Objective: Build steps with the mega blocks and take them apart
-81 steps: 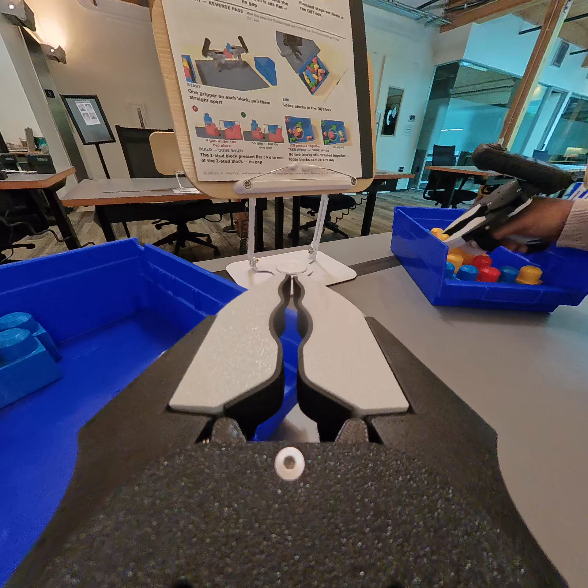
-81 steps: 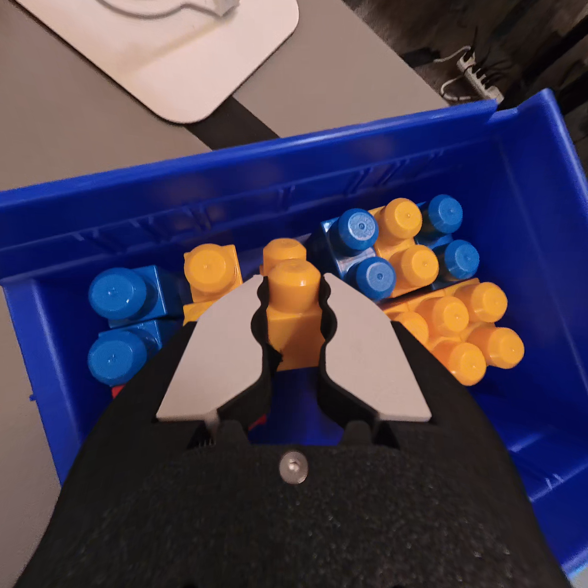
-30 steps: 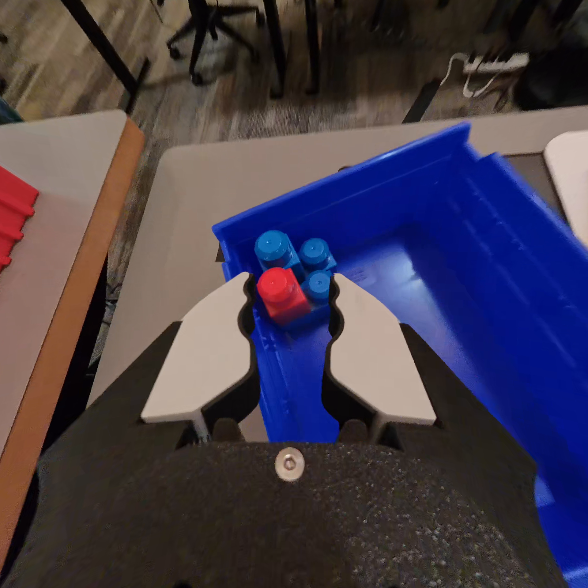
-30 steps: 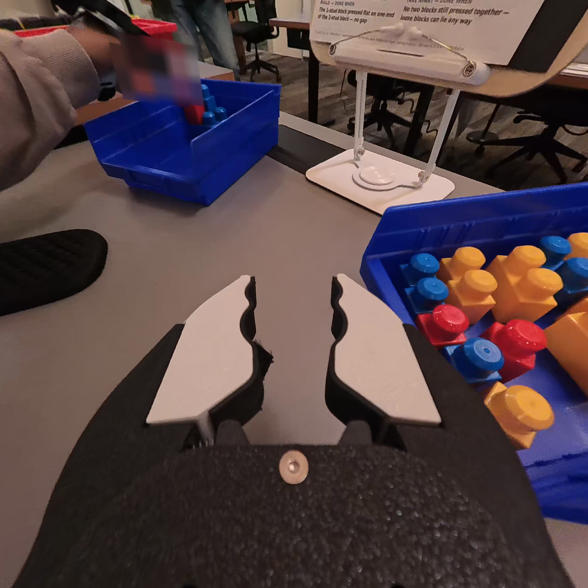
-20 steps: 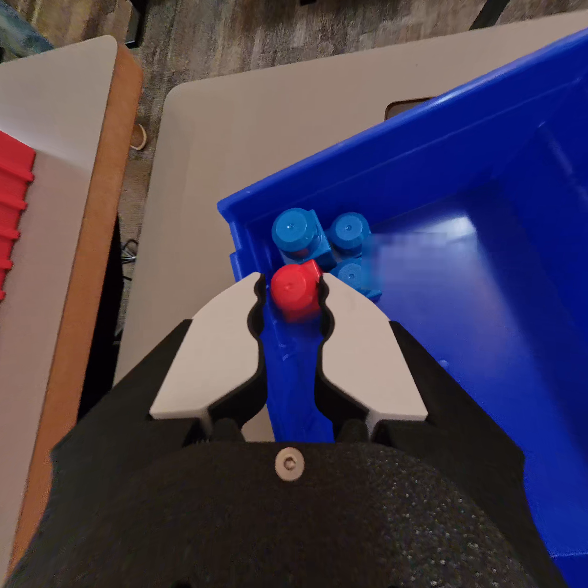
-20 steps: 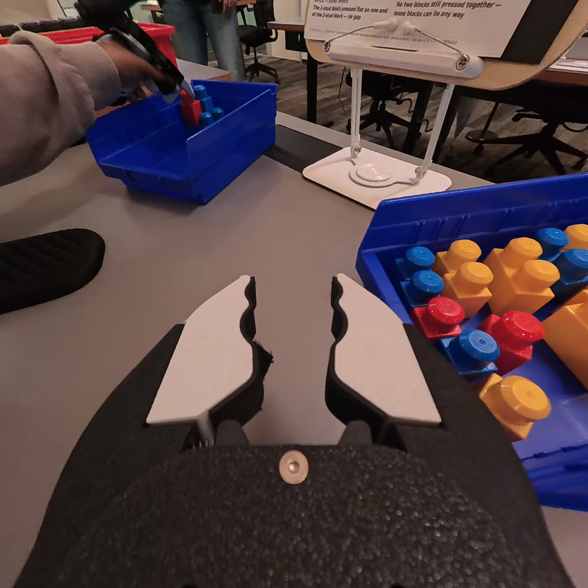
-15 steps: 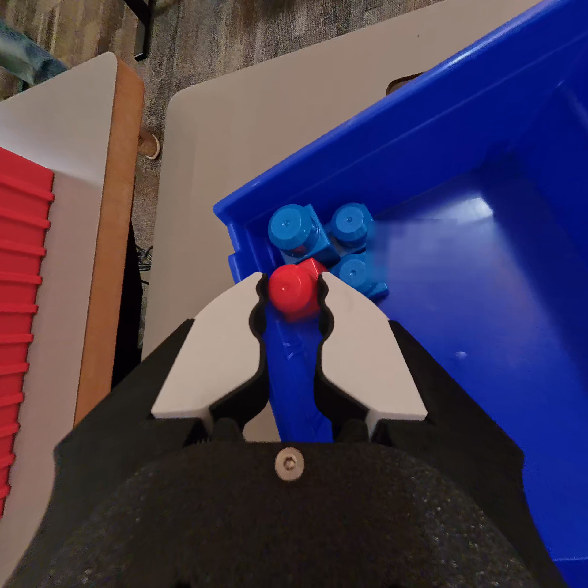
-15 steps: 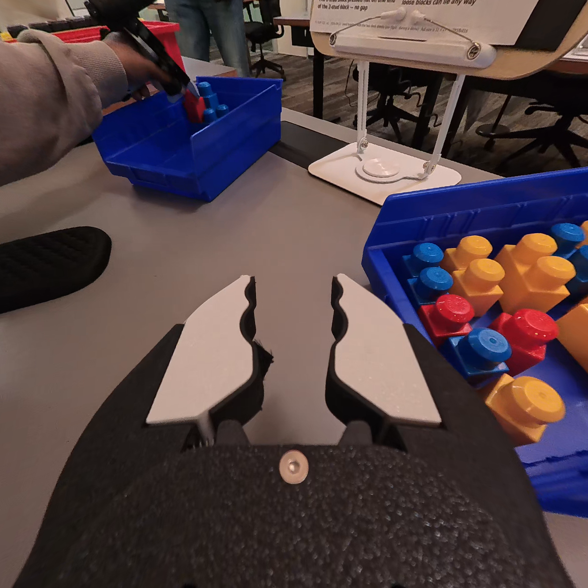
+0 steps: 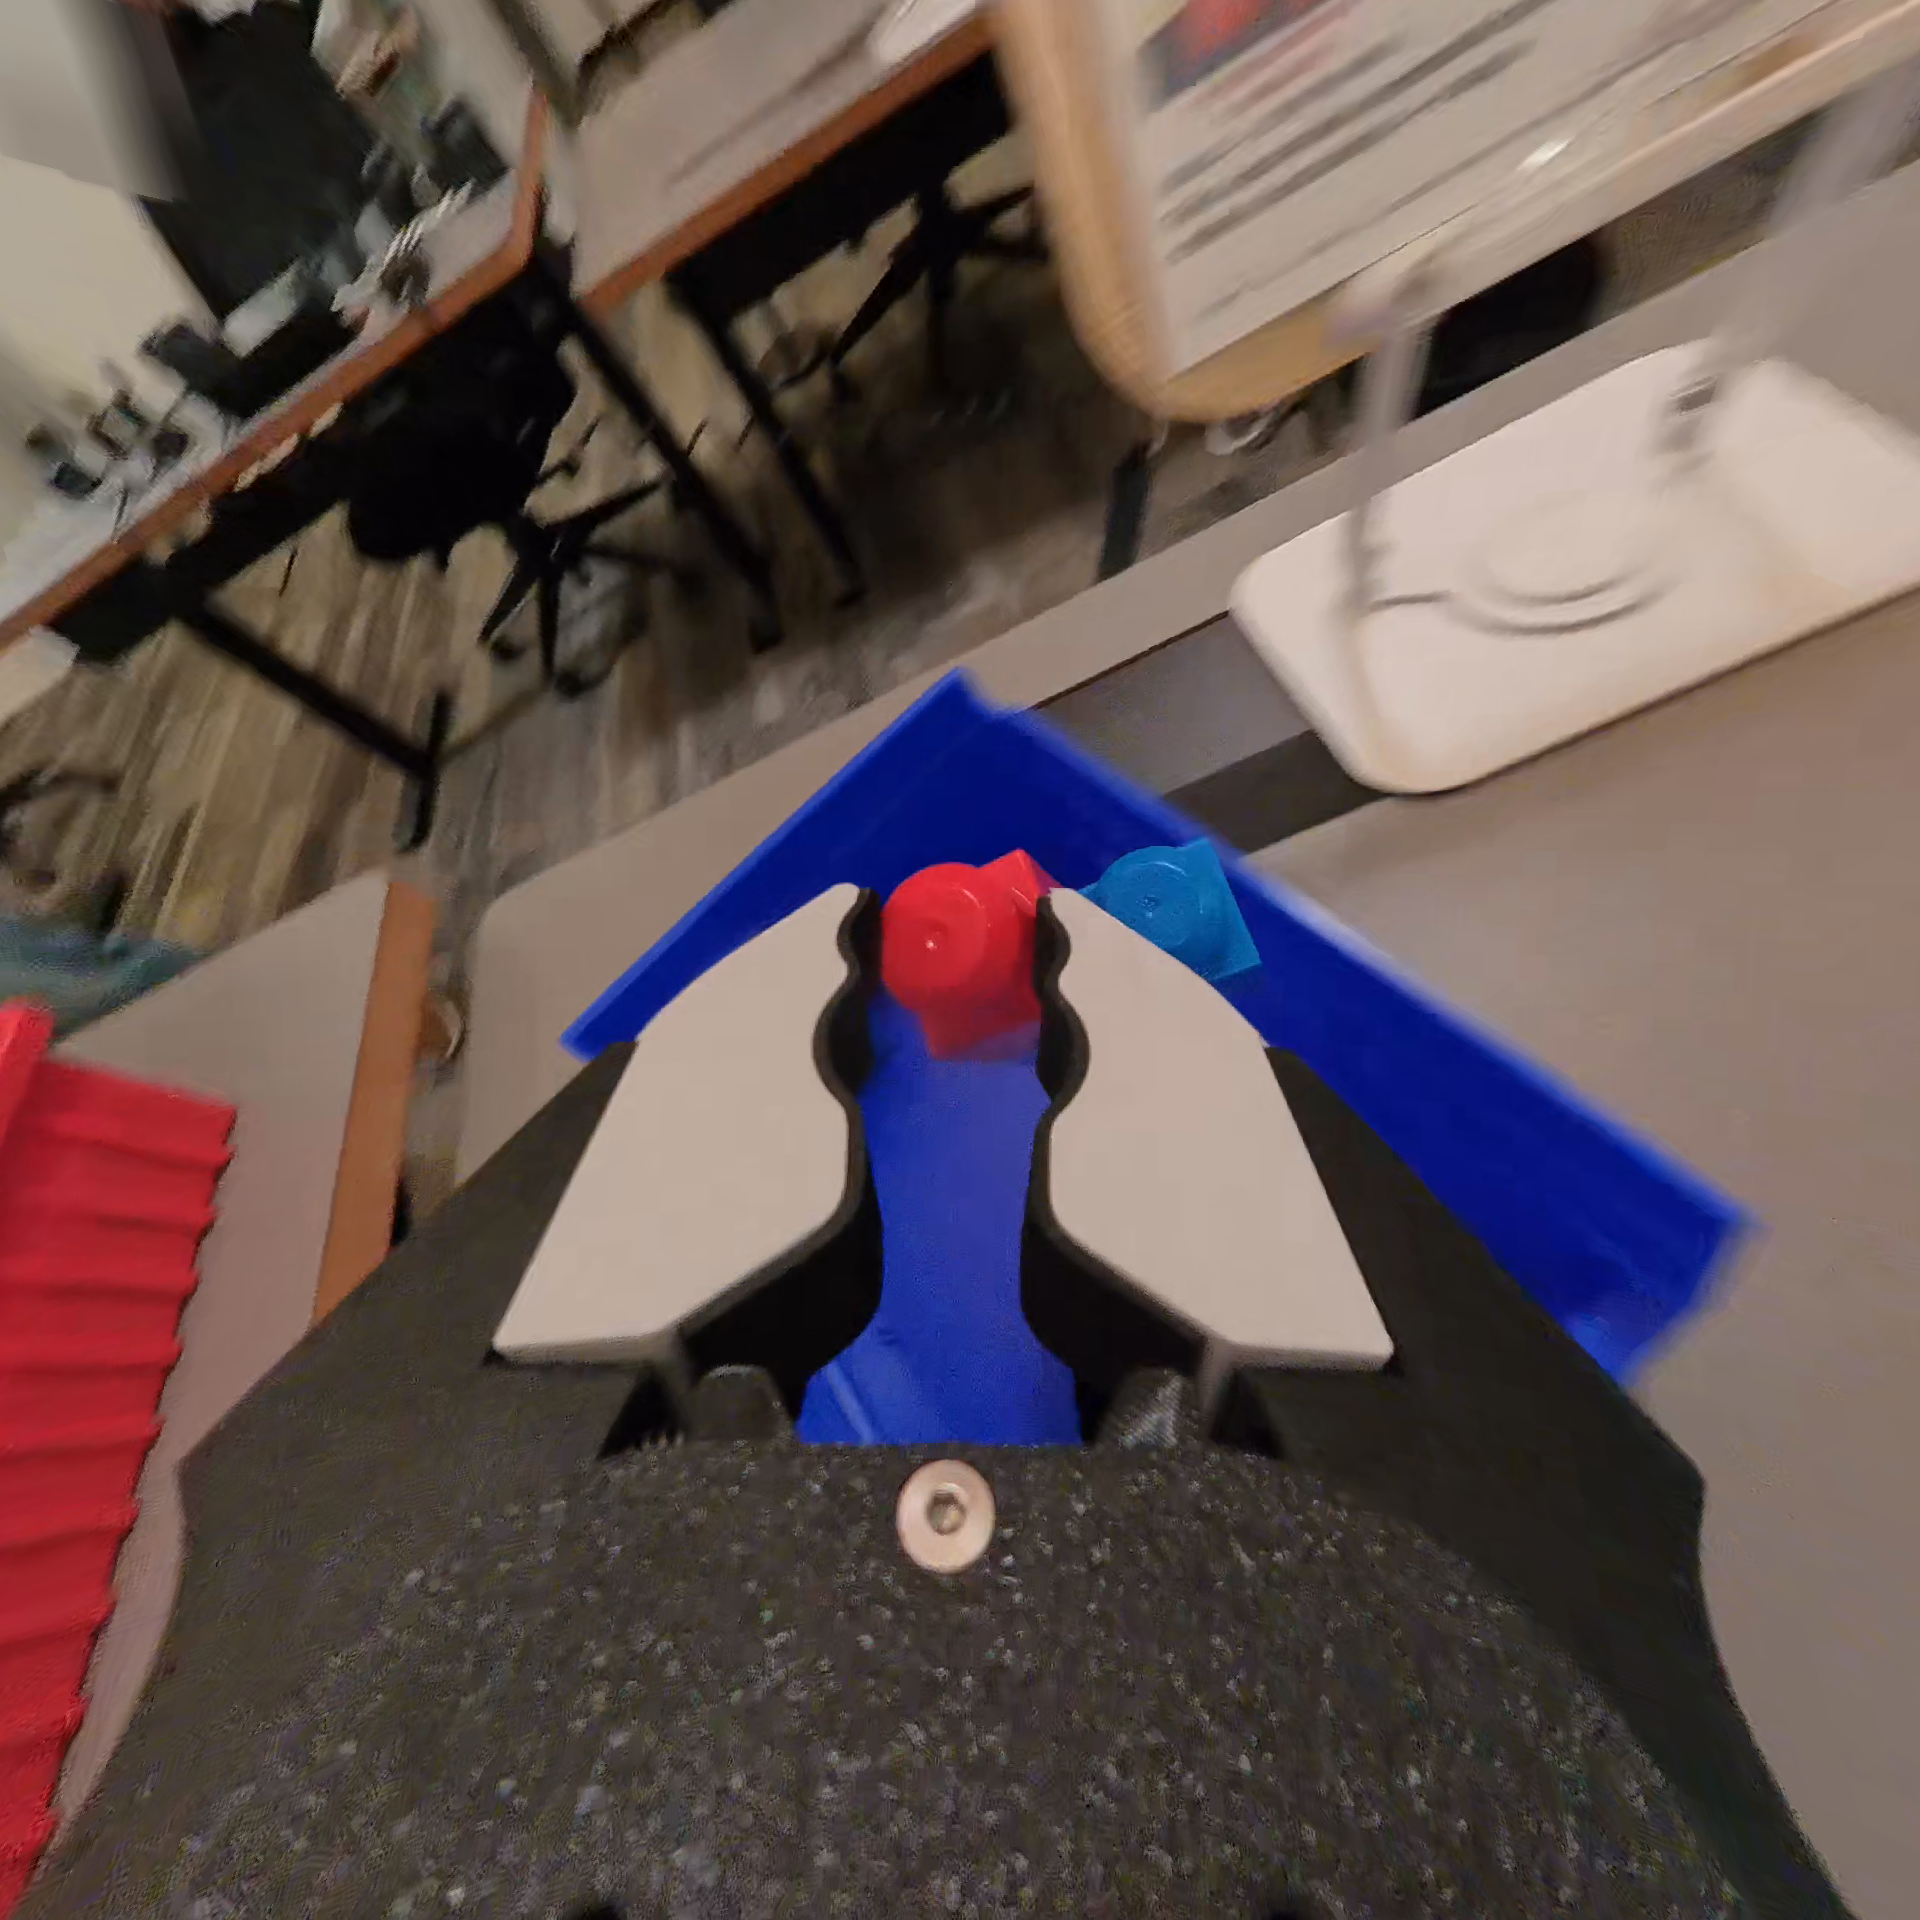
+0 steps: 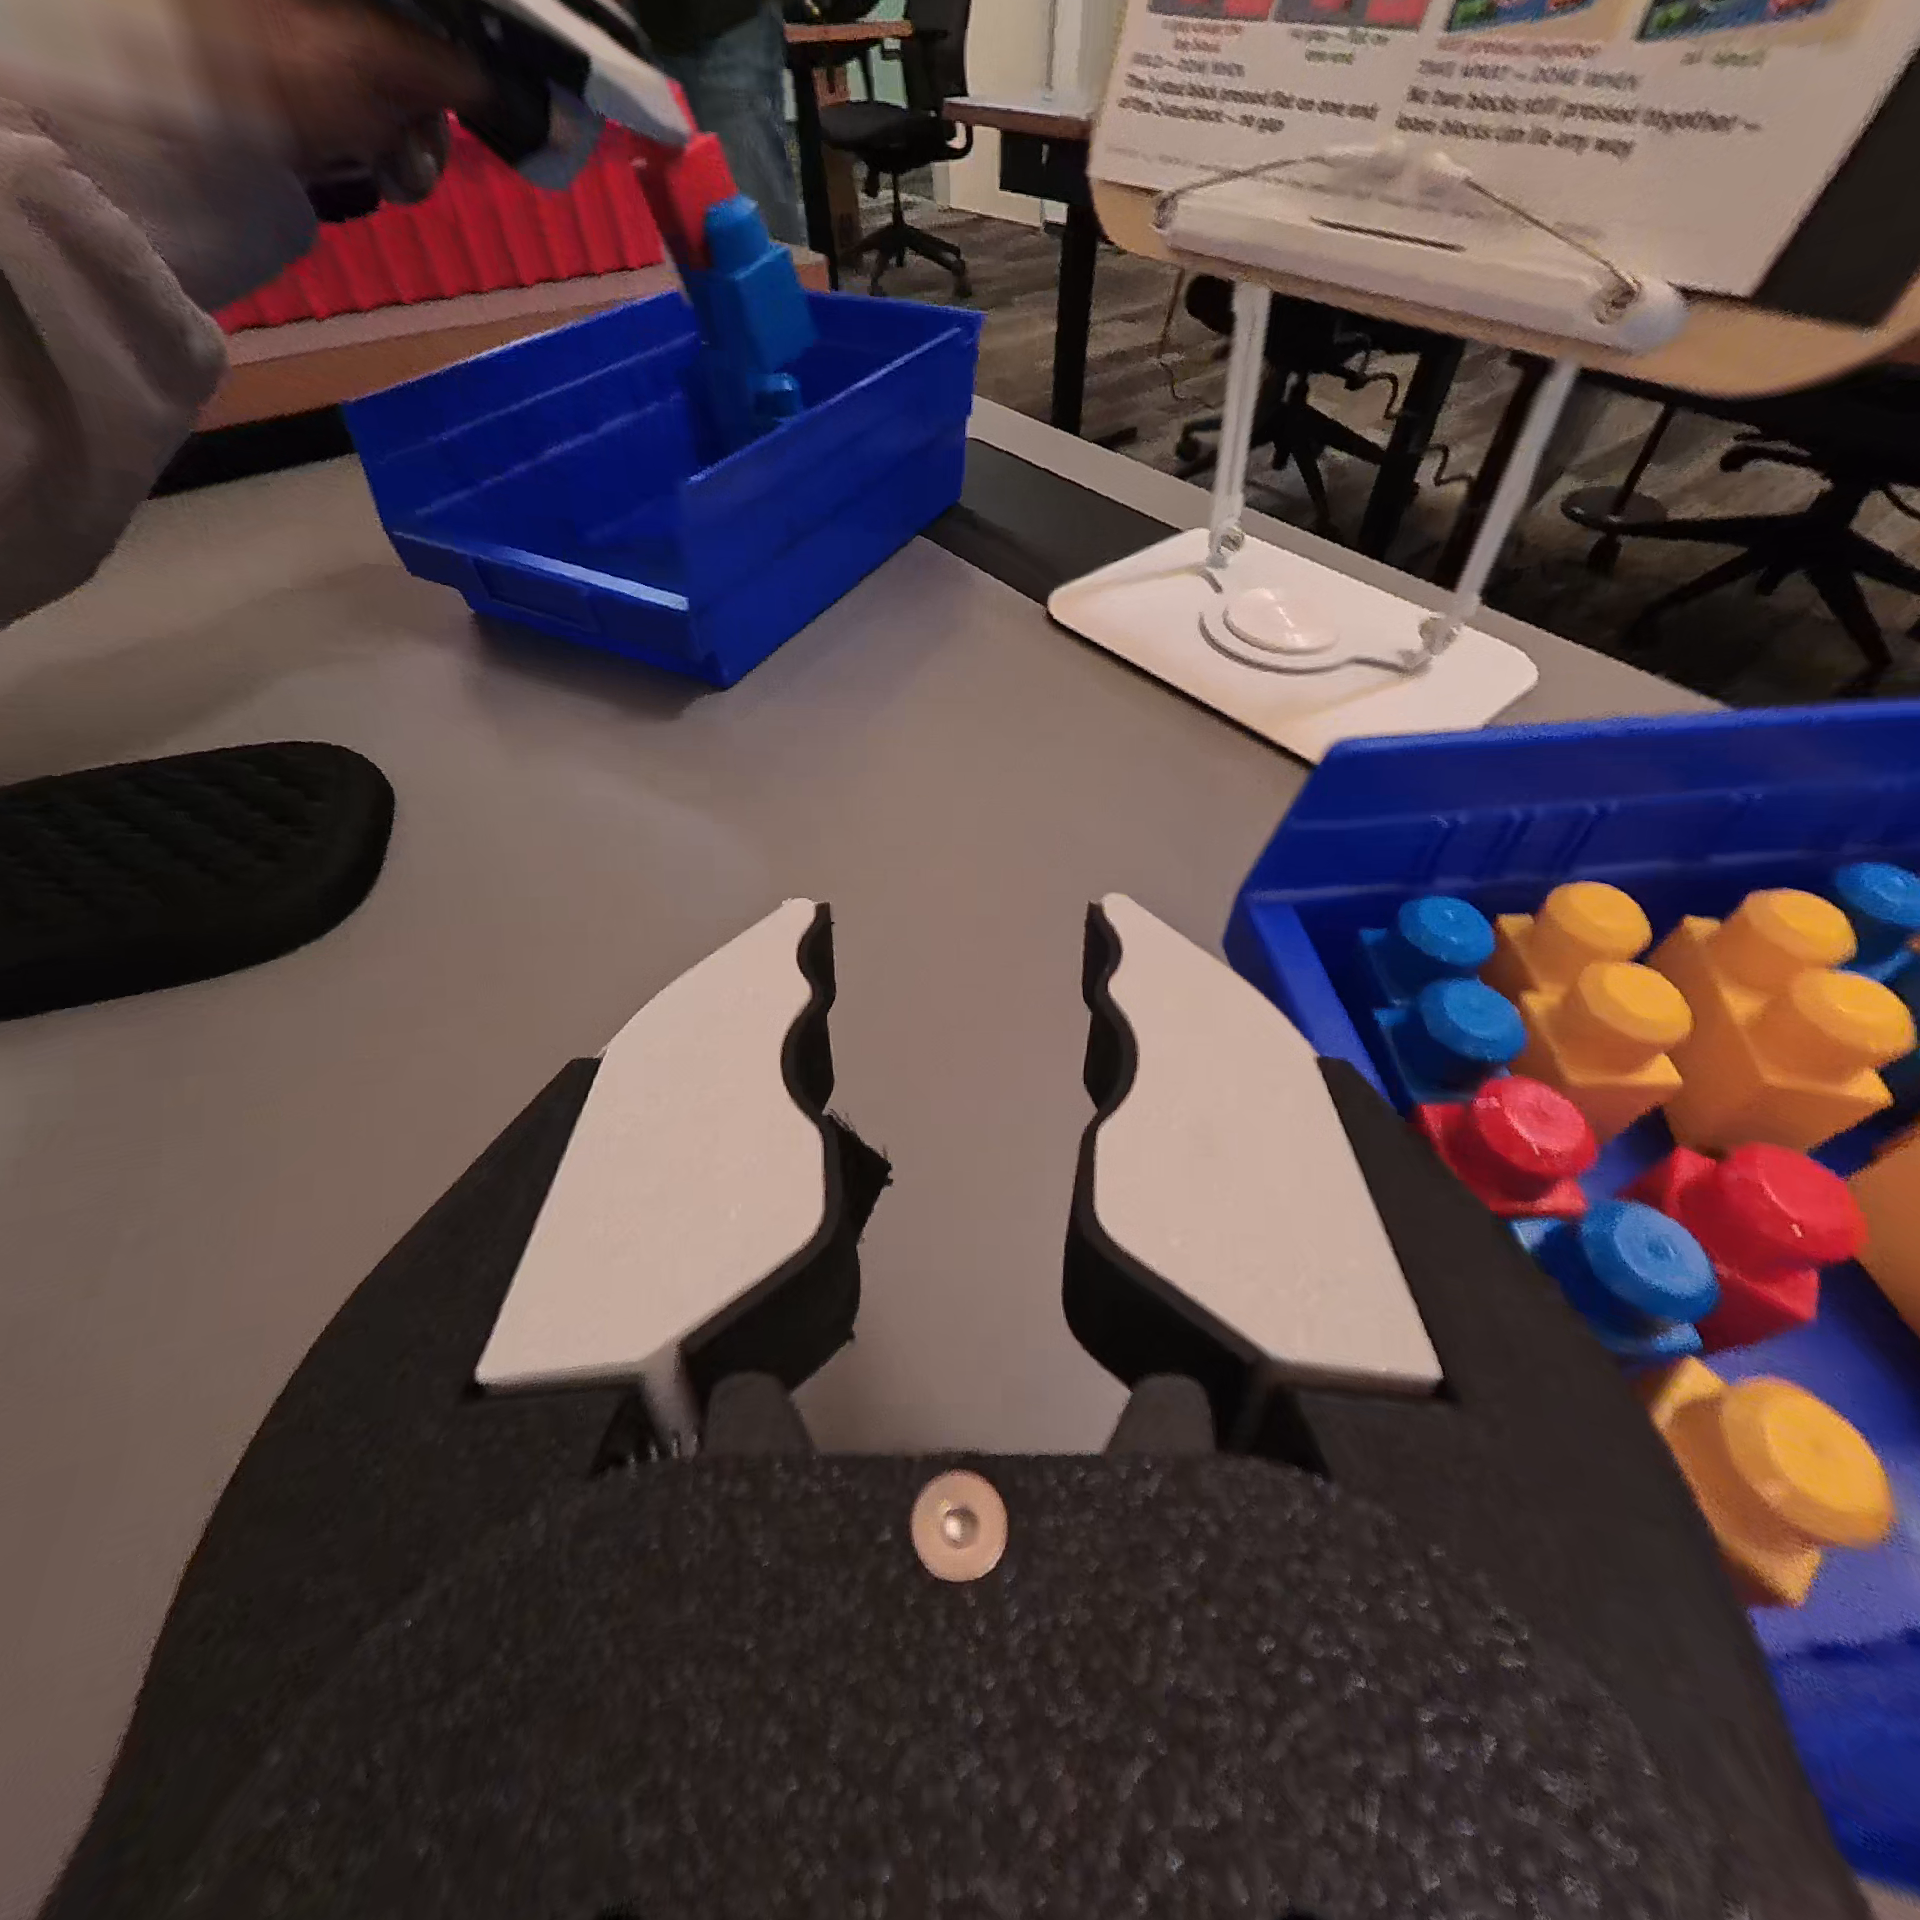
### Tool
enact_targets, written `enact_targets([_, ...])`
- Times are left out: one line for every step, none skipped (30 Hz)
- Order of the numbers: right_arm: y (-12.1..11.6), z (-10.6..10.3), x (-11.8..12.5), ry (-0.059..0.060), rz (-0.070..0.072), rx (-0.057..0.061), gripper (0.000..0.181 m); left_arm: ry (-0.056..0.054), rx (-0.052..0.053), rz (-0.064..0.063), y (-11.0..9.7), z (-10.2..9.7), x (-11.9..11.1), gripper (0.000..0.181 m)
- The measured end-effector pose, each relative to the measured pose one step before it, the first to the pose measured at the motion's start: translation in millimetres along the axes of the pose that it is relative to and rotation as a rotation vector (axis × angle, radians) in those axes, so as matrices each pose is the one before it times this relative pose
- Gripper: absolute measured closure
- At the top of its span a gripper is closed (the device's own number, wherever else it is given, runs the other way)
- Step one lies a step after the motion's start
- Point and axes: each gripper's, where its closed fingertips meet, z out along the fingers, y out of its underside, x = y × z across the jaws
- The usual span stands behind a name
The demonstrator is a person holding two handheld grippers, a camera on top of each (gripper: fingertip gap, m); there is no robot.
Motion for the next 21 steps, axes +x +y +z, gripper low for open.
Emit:
enact_targets([-3.15, 4.50, -5.04, -0.0044, -0.0204, -0.0053, 0.134, 0.0440, 0.0416, 0.0200, -11.05, -13.51, 21.17, 0.153])
enact_targets([-3.39, 4.98, -4.72, 0.0015, -0.0243, -0.0072, 0.133, 0.0525, 0.0371, 0.0164, -10.65, -12.34, 23.70, 0.153])
enact_targets([-3.99, 5.39, -5.13, 0.0008, -0.0261, -0.0060, 0.130, 0.0566, 0.0342, 0.0142, -10.29, -10.86, 25.61, 0.153])
enact_targets([-4.40, 5.90, -5.87, -0.0017, -0.0213, -0.0069, 0.128, 0.0561, 0.0336, 0.0154, -10.24, -9.02, 26.64, 0.153])
enact_targets([-5.14, 6.07, -6.35, -0.0030, -0.0152, -0.0054, 0.124, 0.0538, 0.0284, 0.0184, -9.47, -7.04, 27.12, 0.153])
enact_targets([-5.60, 6.16, -7.38, -0.0072, -0.0139, -0.0030, 0.121, 0.0487, 0.0235, 0.0207, -8.68, -4.51, 26.64, 0.153])
enact_targets([-5.54, 6.12, -7.23, -0.0031, -0.0138, -0.0011, 0.118, 0.0441, 0.0199, 0.0223, -7.74, -2.31, 25.45, 0.153])
enact_targets([-5.05, 5.97, -6.18, 0.0052, -0.0166, 0.0004, 0.116, 0.0450, 0.0160, 0.0194, -6.90, -0.44, 24.53, 0.153])
enact_targets([-3.35, 5.77, -4.74, 0.0126, -0.0203, -0.0022, 0.114, 0.0496, 0.0152, 0.0134, -6.19, 1.21, 23.72, 0.153])
enact_targets([-1.26, 5.58, -3.38, 0.0184, -0.0219, -0.0086, 0.111, 0.0506, 0.0147, 0.0084, -5.49, 2.33, 22.08, 0.153])
enact_targets([0.95, 4.58, -2.15, 0.0213, -0.0211, -0.0136, 0.110, 0.0433, 0.0100, 0.0043, -4.16, 3.25, 18.74, 0.153])
enact_targets([1.30, 2.75, -1.11, 0.0224, -0.0174, -0.0076, 0.112, 0.0355, 0.0081, 0.0034, -3.02, 3.43, 15.34, 0.153])
enact_targets([1.50, 0.29, -0.37, 0.0205, -0.0177, 0.0009, 0.122, 0.0305, 0.0107, 0.0022, -2.74, 2.90, 12.30, 0.153])
enact_targets([1.68, -2.20, 0.44, 0.0170, -0.0199, 0.0073, 0.144, 0.0131, 0.0152, -0.0001, -2.50, 1.63, 7.06, 0.153])
enact_targets([0.78, -3.34, 1.82, 0.0119, -0.0112, 0.0197, 0.145, 0.0109, 0.0232, -0.0013, -2.82, 0.30, 4.11, 0.153])
enact_targets([-0.90, -4.44, 0.75, -0.0111, 0.0074, 0.0280, 0.145, 0.0310, 0.0450, -0.0090, -4.98, -0.74, 4.54, 0.153])
enact_targets([-1.79, -4.83, 0.88, -0.0215, 0.0245, 0.0304, 0.145, 0.0448, 0.0665, -0.0132, -6.87, -1.66, 4.83, 0.153])
enact_targets([-3.46, -5.53, 1.72, -0.0211, 0.0287, 0.0433, 0.145, 0.0489, 0.0668, -0.0158, -6.04, -2.16, 4.21, 0.149])
enact_targets([-4.28, -6.34, 3.73, -0.0168, 0.0358, 0.0517, 0.145, 0.0529, 0.0500, -0.0266, -2.95, -1.54, 3.63, 0.135])
enact_targets([-5.47, -7.11, 3.60, -0.0281, 0.0528, 0.0605, 0.145, 0.0585, 0.0288, -0.0457, 0.89, -0.40, 3.74, 0.126])
enact_targets([-8.09, -7.69, 0.78, -0.0515, 0.0652, 0.0737, 0.145, 0.0652, 0.0183, -0.0621, 3.26, 0.65, 4.41, 0.120])
